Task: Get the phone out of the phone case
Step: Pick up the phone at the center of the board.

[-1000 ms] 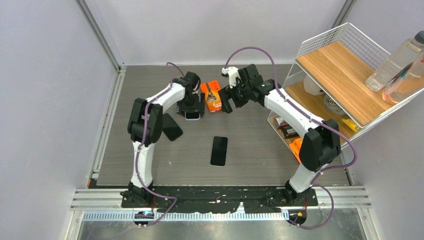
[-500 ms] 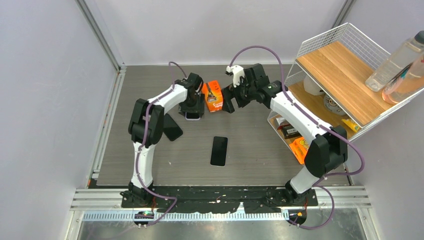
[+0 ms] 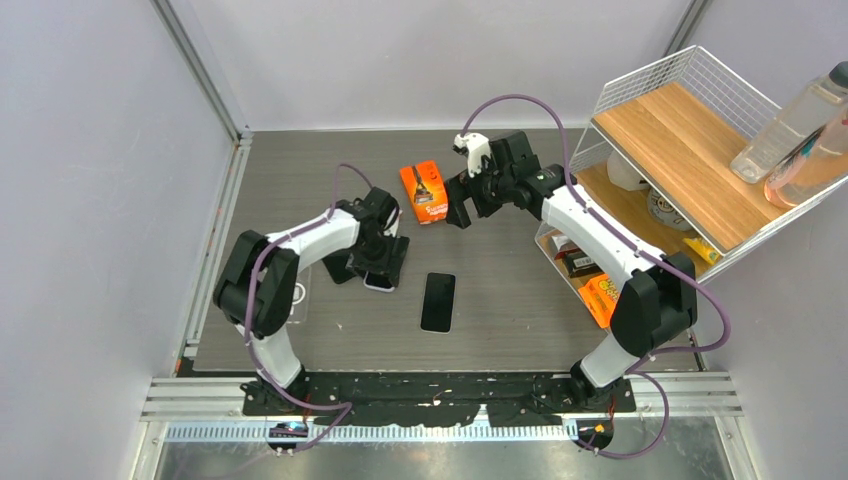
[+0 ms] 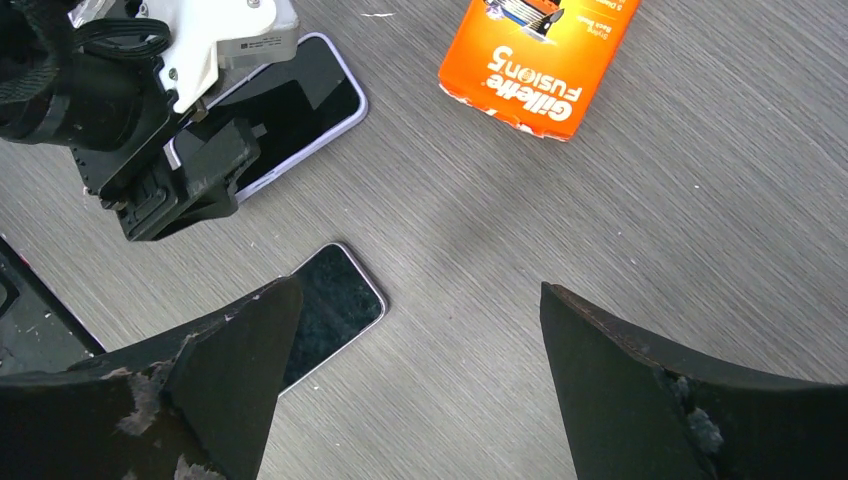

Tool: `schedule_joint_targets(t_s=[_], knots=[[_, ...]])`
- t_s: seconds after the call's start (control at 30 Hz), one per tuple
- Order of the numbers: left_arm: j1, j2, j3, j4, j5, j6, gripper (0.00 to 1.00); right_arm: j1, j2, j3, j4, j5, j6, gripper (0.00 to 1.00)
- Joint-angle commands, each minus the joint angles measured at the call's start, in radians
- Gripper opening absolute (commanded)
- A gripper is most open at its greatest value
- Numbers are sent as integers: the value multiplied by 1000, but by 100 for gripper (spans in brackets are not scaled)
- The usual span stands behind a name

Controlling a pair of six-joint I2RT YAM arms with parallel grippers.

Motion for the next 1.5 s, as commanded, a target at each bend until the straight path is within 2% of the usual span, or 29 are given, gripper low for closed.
schedule_joint_targets(t_s=[0.0,0.1,0.3,0.47,0.67,0.73,0.87,0.9,1.1,1.33,1.47], knots=[[-11,-34,48,7,43,40,81,-4,-41,-5,42,18,-11,96],[-12,44,125,-45,28,45,88,-4,-31,0,39,13,-10,95],[-15,161,194,-66,-8,45,97,-4,-34,-9,45,-1,-6,95],[-15,203,225,-72,-24,41,99,-4,-37,-18,56,-17,0,95],[-24,247,238,-83,-58,47,97,-5,-33,-14,58,-31,6,95],[-33,247,222,-72,-66,55,92,-5,-33,-12,57,-31,7,95],[-48,235,185,-45,-66,65,76,-7,-37,-12,58,-24,4,95],[-50,230,178,-38,-63,69,68,-8,-42,-12,59,-22,4,95],[-52,193,163,-13,-54,120,39,-29,-85,-52,102,27,17,95],[-53,29,70,74,8,236,1,-81,-63,-71,124,-76,68,95],[-53,-59,15,109,12,286,0,-84,-19,-38,108,-140,53,96]])
